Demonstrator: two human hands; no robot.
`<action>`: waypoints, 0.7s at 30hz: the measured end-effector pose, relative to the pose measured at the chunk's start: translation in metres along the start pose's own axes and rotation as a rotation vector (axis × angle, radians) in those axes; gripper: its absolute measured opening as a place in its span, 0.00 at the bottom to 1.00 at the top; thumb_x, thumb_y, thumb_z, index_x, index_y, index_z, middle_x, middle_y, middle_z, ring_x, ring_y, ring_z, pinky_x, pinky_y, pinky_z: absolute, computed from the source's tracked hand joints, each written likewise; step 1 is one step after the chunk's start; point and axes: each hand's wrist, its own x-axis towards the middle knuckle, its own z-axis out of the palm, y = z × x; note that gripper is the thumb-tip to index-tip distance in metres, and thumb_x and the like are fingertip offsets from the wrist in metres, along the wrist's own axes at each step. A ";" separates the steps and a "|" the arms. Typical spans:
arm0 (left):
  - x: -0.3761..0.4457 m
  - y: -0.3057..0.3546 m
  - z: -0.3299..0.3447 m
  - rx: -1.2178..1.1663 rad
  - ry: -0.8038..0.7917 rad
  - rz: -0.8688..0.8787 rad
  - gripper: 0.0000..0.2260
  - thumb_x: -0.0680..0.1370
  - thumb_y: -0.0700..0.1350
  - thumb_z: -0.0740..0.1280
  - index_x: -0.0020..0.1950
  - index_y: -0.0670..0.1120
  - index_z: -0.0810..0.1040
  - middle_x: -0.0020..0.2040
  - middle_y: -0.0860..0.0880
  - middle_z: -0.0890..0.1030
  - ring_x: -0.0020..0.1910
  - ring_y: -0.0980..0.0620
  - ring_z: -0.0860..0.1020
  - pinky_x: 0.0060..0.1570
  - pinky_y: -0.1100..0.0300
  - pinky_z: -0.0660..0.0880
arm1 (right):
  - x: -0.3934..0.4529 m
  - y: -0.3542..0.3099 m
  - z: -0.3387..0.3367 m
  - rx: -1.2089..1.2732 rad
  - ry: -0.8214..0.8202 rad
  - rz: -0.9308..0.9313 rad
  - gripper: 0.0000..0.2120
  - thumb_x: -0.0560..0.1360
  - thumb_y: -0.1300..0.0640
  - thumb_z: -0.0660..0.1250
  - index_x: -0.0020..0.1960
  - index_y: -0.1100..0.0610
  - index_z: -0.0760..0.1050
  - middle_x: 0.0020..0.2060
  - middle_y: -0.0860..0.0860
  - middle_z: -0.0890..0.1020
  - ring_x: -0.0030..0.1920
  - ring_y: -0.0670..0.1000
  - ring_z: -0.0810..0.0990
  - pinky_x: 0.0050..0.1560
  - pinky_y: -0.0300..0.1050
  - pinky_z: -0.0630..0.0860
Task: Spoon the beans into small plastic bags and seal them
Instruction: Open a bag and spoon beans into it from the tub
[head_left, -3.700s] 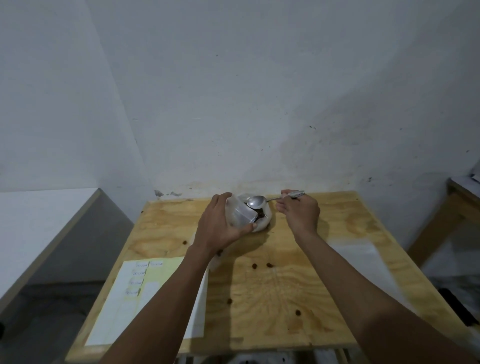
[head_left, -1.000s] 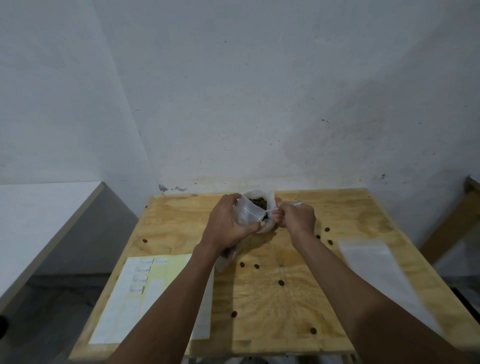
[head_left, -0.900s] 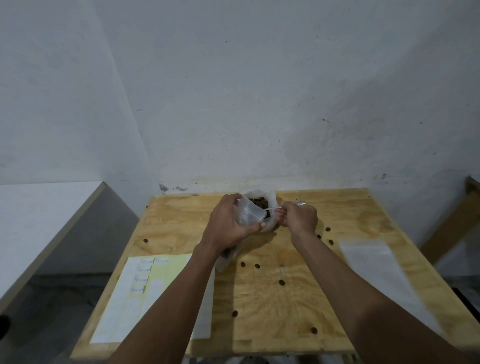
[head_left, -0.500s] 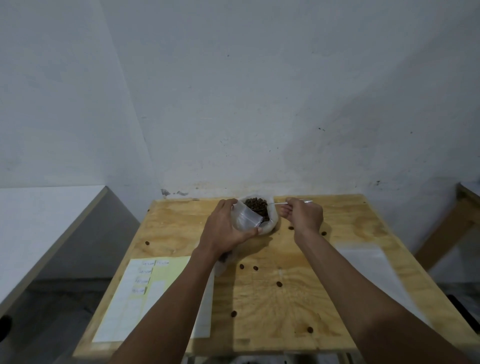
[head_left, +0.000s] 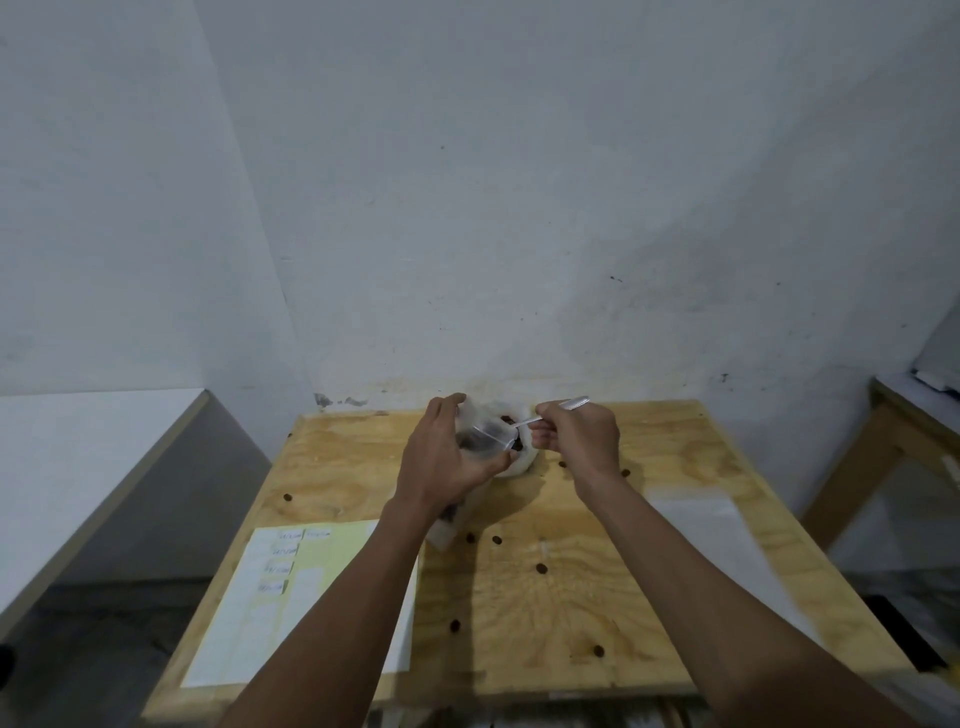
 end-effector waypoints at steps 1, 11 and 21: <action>0.000 0.002 -0.001 -0.005 -0.001 0.005 0.44 0.66 0.68 0.75 0.72 0.43 0.70 0.65 0.49 0.75 0.60 0.52 0.75 0.51 0.64 0.69 | -0.002 0.000 0.000 -0.025 -0.020 -0.032 0.08 0.75 0.63 0.71 0.37 0.59 0.83 0.32 0.57 0.86 0.34 0.56 0.85 0.46 0.56 0.85; -0.001 -0.003 -0.011 -0.025 0.030 -0.001 0.45 0.65 0.71 0.71 0.73 0.44 0.69 0.63 0.51 0.74 0.59 0.53 0.74 0.51 0.62 0.70 | -0.003 -0.018 -0.005 0.093 0.039 -0.144 0.03 0.77 0.62 0.72 0.45 0.59 0.85 0.35 0.55 0.87 0.37 0.54 0.86 0.46 0.51 0.85; 0.001 -0.011 -0.009 -0.021 0.053 -0.012 0.43 0.67 0.67 0.75 0.73 0.44 0.69 0.64 0.51 0.74 0.60 0.54 0.74 0.51 0.63 0.68 | 0.013 0.028 0.014 0.073 0.281 0.299 0.11 0.76 0.65 0.71 0.35 0.61 0.78 0.30 0.55 0.83 0.30 0.52 0.83 0.42 0.50 0.84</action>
